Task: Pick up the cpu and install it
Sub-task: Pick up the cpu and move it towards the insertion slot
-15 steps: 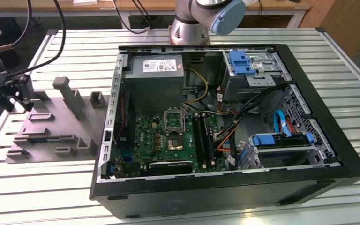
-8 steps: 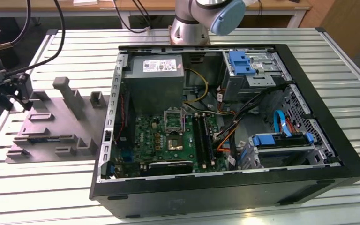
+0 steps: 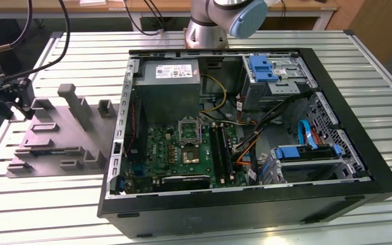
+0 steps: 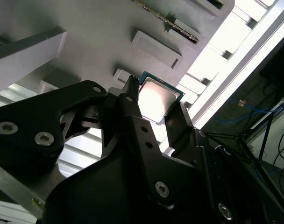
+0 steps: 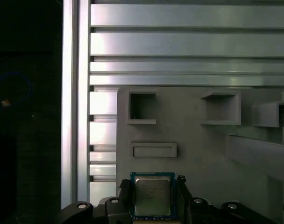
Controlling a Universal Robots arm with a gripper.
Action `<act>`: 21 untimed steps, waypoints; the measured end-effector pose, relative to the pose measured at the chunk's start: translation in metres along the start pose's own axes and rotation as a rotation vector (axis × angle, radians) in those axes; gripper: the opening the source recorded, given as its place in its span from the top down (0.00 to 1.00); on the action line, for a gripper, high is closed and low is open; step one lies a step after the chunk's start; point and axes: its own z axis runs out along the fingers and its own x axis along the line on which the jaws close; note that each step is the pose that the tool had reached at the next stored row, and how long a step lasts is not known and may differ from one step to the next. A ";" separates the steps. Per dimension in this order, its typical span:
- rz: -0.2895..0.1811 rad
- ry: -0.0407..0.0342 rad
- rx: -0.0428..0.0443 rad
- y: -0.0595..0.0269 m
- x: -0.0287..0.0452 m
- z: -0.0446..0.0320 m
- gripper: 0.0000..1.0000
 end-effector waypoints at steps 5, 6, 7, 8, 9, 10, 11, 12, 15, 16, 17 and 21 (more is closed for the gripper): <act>0.000 0.0003 0.0002 0.0001 0.0000 -0.0021 0.53; 0.000 0.0004 0.0005 0.0002 0.0000 -0.0029 0.53; 0.000 0.0004 0.0006 0.0003 0.0000 -0.0029 0.53; 0.000 0.0003 0.0006 0.0003 0.0000 -0.0029 0.53; 0.000 0.0004 0.0006 0.0003 0.0000 -0.0031 0.53; 0.000 0.0006 0.0008 0.0003 0.0000 -0.0037 0.53; 0.000 0.0005 0.0008 0.0003 0.0000 -0.0042 0.53; 0.000 0.0004 0.0006 0.0004 0.0000 -0.0046 0.53; 0.000 0.0004 0.0007 0.0004 0.0000 -0.0066 0.53; 0.000 0.0004 0.0007 0.0004 0.0000 -0.0073 0.53; 0.000 0.0003 0.0008 0.0004 -0.0001 -0.0080 0.53; 0.000 0.0002 0.0010 0.0005 -0.0001 -0.0100 0.53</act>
